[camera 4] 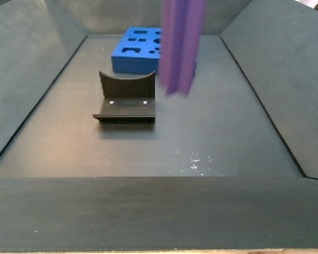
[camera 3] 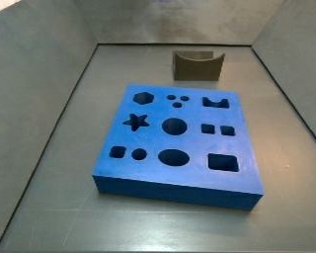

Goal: Pick up the star object. Move up. Move to above the board. Insert the star object.
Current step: Move to above the board.

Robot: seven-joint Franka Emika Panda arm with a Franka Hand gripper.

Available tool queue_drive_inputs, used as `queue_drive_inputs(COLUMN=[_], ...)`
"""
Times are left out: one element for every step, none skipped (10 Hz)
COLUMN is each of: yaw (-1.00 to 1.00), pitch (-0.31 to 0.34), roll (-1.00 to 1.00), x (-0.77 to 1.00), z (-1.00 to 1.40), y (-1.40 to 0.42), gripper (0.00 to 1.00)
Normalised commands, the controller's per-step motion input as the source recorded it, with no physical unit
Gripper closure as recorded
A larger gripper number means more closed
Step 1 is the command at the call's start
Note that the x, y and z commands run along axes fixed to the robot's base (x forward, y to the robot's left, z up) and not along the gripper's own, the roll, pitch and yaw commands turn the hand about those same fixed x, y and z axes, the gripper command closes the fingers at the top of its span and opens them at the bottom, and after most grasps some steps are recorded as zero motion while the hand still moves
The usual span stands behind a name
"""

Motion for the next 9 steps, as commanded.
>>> queue_drive_inputs(yaw=[-0.20, -0.09, -0.04, -0.03, -0.01, 0.00, 0.00, 0.00, 0.00], pitch=[0.345, 0.237, 0.119, 0.073, 0.025, 0.018, 0.014, 0.008, 0.002], roll=[0.06, 0.05, 0.05, 0.05, 0.03, 0.01, -0.01, -0.02, 0.00], x=[-0.06, -0.06, -0.07, -0.07, -0.07, -0.07, -0.07, -0.07, -0.08], z=[0.10, 0.10, 0.10, 0.10, 0.10, 0.10, 0.10, 0.10, 0.10], y=[-1.00, -1.00, -1.00, -1.00, -1.00, -1.00, -1.00, -1.00, -1.00], gripper=[1.00, 1.00, 1.00, 1.00, 1.00, 1.00, 1.00, 1.00, 1.00])
